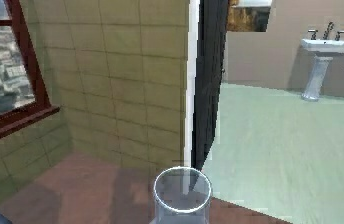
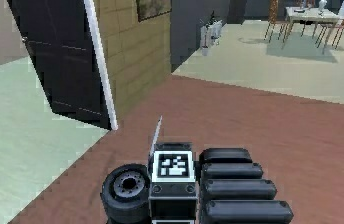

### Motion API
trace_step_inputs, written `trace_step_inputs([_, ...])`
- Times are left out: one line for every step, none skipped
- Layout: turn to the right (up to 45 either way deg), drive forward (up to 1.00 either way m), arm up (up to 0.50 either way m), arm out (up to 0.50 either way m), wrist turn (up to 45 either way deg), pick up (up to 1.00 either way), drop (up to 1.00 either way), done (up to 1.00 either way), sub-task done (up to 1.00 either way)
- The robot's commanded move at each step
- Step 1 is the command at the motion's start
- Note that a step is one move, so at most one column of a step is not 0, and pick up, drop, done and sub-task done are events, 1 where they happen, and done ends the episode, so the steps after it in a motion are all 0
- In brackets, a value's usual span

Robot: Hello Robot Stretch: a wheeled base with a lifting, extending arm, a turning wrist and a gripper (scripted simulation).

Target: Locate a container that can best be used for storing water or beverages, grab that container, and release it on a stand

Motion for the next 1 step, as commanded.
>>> trace_step_inputs([3.0,0.0,0.0,0.0,0.0,0.0,0.0,0.0,0.0])
